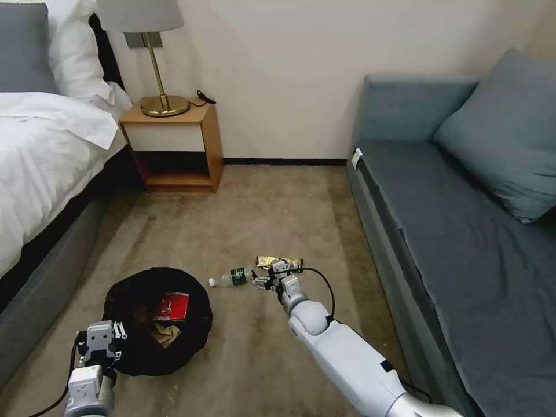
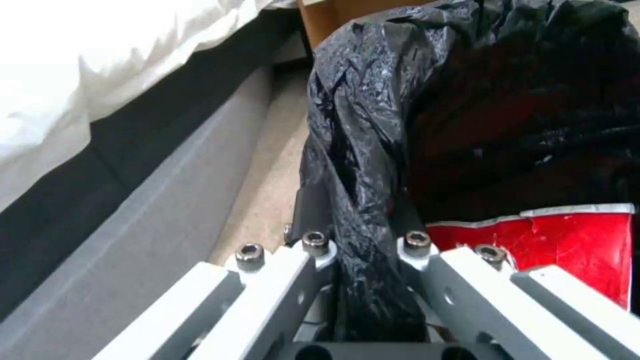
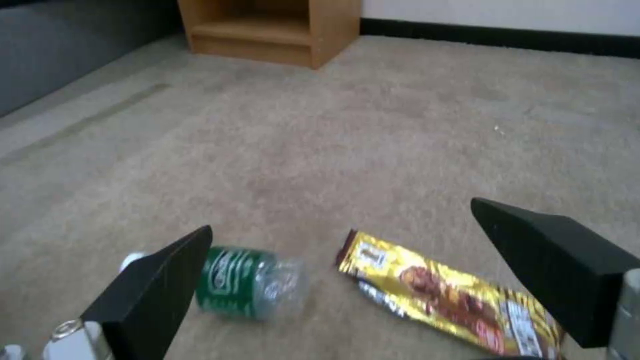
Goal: Pick up the trash bin, then pick up the garbage on the floor and place it into the trash bin.
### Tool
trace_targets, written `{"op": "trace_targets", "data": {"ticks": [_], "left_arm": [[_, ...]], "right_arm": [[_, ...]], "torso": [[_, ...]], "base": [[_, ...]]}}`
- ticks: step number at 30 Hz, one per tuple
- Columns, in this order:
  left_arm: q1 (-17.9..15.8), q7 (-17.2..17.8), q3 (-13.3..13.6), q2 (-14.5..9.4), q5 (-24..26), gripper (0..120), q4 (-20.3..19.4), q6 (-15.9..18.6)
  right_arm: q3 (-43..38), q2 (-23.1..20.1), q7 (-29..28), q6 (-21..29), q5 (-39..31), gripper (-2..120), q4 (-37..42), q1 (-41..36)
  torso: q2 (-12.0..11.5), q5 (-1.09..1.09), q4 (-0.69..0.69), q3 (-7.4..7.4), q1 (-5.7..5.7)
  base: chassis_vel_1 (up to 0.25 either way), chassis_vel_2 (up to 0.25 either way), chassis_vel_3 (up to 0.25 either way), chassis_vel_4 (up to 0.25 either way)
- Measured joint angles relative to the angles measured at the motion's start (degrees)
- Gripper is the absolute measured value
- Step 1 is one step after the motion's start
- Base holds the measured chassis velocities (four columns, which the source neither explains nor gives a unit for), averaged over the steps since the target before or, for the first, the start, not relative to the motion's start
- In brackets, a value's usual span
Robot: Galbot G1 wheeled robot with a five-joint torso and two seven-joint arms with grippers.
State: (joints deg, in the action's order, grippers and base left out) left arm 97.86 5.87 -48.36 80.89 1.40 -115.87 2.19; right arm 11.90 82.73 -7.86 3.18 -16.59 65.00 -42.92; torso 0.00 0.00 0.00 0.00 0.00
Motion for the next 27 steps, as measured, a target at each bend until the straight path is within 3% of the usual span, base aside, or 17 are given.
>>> {"op": "trace_targets", "data": {"ticks": [27], "left_arm": [[0.64, -0.09, -1.29, -1.12, 0.51, 3, 0.48, -0.30]], "right_arm": [[-0.01, -0.16, 0.54, -0.68, 1.01, 100, 0.61, -2.04]], "torso": [[0.00, -0.01, 0.00, -0.01, 0.00]], "base": [[-0.108, 0.108, 0.103, -0.107]]}}
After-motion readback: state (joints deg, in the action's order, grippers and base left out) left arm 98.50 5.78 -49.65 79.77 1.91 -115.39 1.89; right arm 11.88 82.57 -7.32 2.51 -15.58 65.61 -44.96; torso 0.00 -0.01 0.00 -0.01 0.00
